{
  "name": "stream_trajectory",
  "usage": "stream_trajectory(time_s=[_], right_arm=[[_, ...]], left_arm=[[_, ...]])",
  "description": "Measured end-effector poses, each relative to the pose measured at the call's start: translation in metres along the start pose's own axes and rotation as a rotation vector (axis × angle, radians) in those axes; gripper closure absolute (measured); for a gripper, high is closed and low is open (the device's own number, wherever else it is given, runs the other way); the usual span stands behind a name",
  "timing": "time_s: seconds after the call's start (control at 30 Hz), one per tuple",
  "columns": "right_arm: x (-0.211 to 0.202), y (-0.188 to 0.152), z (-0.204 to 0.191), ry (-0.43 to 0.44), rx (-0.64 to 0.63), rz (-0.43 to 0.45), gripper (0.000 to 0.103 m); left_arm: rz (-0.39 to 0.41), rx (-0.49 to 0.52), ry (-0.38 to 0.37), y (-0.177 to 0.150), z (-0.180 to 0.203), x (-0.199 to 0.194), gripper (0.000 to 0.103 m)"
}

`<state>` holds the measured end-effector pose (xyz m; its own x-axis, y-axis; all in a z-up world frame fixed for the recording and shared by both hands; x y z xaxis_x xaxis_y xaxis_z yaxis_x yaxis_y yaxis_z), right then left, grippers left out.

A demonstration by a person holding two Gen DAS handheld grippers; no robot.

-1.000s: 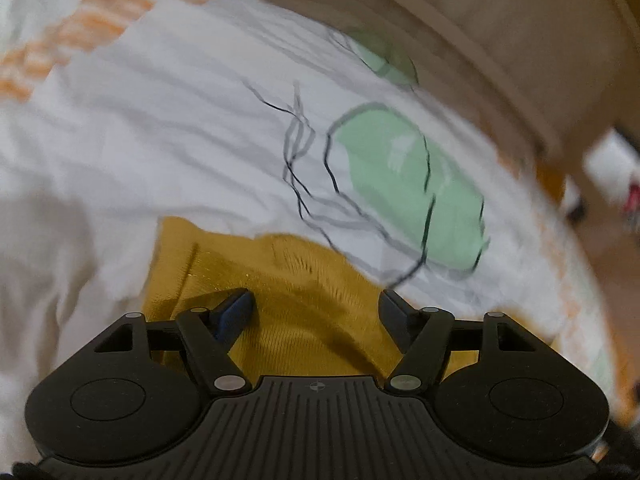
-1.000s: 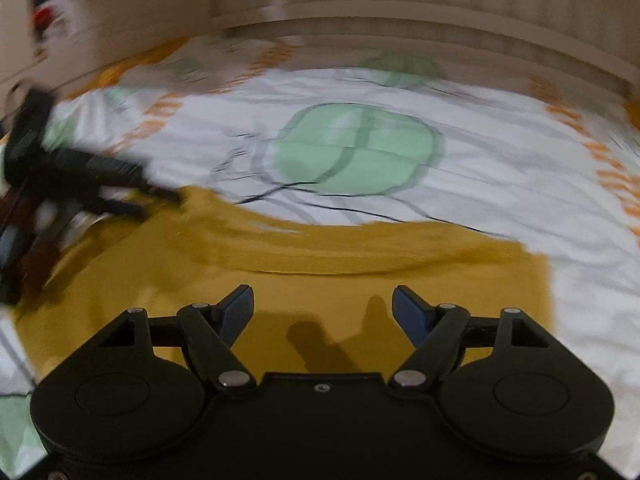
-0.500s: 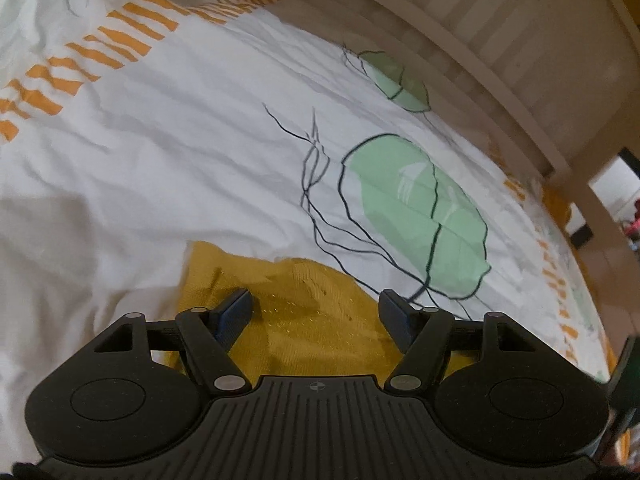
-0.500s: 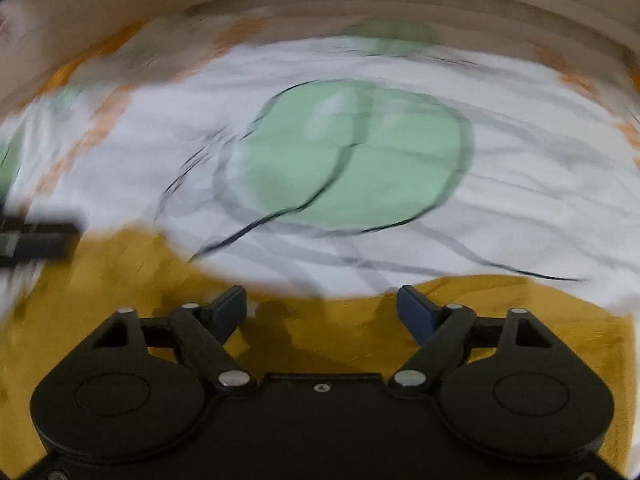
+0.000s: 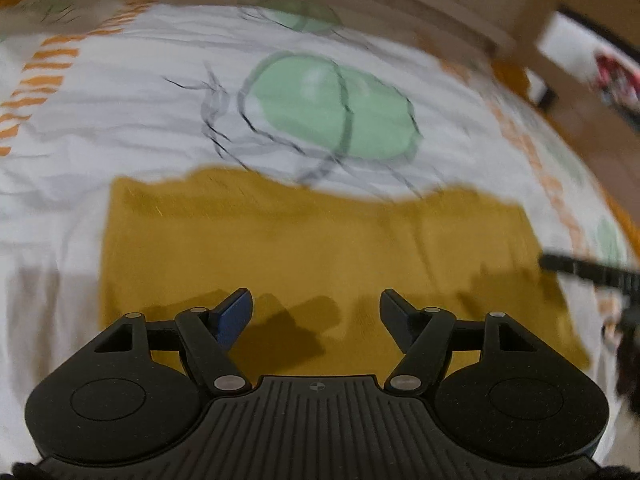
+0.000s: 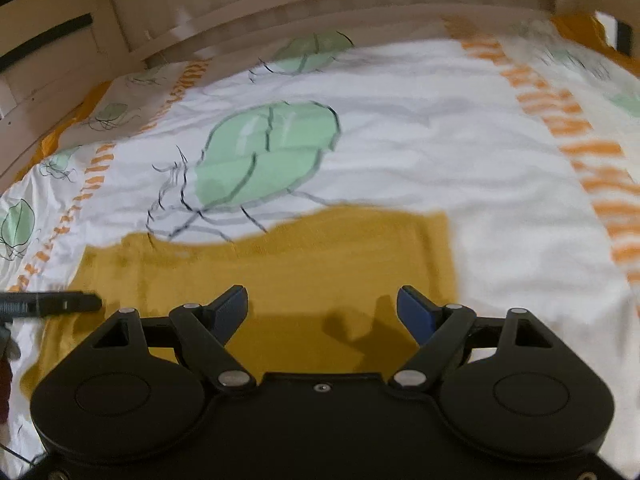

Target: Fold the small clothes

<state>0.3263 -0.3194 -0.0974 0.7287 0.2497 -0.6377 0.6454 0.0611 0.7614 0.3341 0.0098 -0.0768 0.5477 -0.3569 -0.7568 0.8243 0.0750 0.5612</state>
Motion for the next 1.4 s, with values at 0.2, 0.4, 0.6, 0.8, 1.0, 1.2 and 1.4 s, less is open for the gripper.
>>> stream_trajectory(time_s=[0.2, 0.4, 0.6, 0.8, 1.0, 1.2, 1.4], right_arm=[[-0.011, -0.022, 0.014, 0.013, 0.047, -0.046, 0.019], [-0.011, -0.031, 0.03, 0.009, 0.114, -0.036, 0.019], [-0.014, -0.027, 0.042, 0.026, 0.185, -0.012, 0.019], [-0.012, -0.021, 0.043, 0.069, 0.224, -0.009, 0.017], [-0.005, -0.028, 0.054, 0.1, 0.28, -0.067, 0.015], [0.006, -0.041, 0.072, 0.218, 0.458, -0.106, 0.003], [0.01, -0.044, 0.073, 0.266, 0.52, -0.118, 0.0]], left_arm=[[-0.045, 0.166, 0.046, -0.053, 0.029, -0.001, 0.033], [0.01, 0.232, 0.12, -0.072, 0.038, 0.007, 0.025], [0.118, 0.165, 0.081, -0.07, 0.047, -0.016, 0.025], [0.034, 0.249, 0.073, -0.091, 0.071, 0.01, 0.024], [0.014, 0.192, 0.055, -0.087, 0.066, 0.015, 0.017], [0.005, 0.201, 0.032, -0.089, 0.067, 0.019, 0.005], [-0.017, 0.189, 0.006, -0.085, 0.065, 0.02, 0.002]])
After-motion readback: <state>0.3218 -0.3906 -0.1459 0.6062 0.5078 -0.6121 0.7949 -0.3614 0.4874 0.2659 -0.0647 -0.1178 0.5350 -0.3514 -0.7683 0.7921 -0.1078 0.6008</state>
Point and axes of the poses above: each gripper's, at about its wrist camera, not at the fingertips, and x roughly the way its jaws point, z to its right, y to its top, the point moved 1 cm from there along x, roughly the way its jaws point, and after that the axes turned 9 degrees about -x, right-handed, at the moved point
